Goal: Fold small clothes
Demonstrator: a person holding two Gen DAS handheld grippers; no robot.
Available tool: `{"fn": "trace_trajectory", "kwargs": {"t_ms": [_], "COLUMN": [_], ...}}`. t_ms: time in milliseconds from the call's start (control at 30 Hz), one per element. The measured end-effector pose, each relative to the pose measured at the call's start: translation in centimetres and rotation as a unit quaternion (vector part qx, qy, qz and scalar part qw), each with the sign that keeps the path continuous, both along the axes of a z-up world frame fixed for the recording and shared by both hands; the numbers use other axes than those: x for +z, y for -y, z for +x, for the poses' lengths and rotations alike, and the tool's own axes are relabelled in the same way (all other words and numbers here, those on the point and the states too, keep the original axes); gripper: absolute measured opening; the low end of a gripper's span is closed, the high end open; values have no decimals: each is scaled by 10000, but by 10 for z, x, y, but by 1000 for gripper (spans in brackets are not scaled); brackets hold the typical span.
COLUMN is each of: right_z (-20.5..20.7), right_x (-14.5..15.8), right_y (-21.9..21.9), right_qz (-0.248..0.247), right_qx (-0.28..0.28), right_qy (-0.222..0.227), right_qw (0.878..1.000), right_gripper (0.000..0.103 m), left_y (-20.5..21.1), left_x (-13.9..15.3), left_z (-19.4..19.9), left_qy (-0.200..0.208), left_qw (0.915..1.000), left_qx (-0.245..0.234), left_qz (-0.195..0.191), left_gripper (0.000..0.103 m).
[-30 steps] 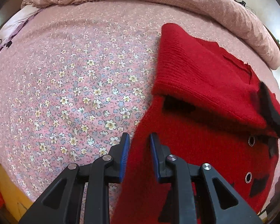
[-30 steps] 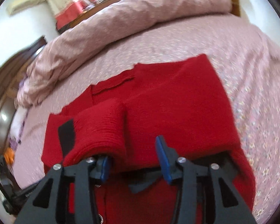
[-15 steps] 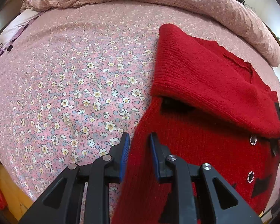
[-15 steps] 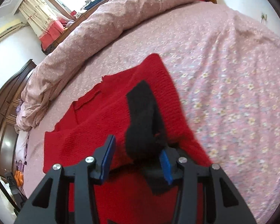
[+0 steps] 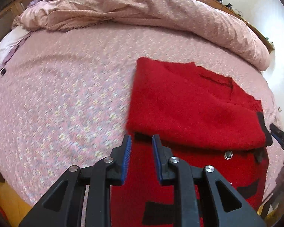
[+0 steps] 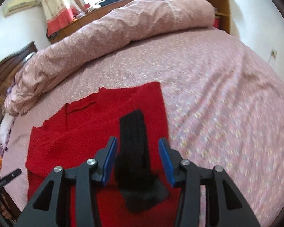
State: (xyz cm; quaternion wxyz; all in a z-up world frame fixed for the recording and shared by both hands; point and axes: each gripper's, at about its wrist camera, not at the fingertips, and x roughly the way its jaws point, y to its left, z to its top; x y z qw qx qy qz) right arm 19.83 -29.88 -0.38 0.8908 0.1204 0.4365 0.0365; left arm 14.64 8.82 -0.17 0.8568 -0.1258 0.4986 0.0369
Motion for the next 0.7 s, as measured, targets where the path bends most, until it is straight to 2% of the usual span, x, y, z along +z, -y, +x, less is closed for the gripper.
{"fn": "trace_trajectory", "kwargs": {"t_ms": [133,233,300,400,533,600,700], "right_z": [19,28,28,26,17,18,31], "right_x": [-15,-26,-27,-18,18,30,24], "right_y": [-8,-9,-10,-12,-11,-12,-17], "right_qz": [-215,-196,-33,54,10,-145,-532], "right_qx": [218,298,431,545,527,452,369], "right_qy": [-227,-387,-398,-308,416,685,668], "right_qw": [9993,9986,9983,9980,9977,9965,9957], "right_gripper": [44,34,11,10,9,9,10], "left_y": [7,13,16,20,21,20,17], "left_x": [-1,-1,-3,-3,-4,-7,-16], "left_z": [11,17,21,26,32,39,47], "left_qy": [49,79,99,158,296,290,300], "left_qw": [9999,9998,9997,9995,9992,9994,9995], "left_qx": [-112,-180,-217,-249,-233,-187,-97], "left_qz": [-59,-82,-100,-131,-106,-68,-55], "left_gripper": [16,16,16,16,16,16,16]}}
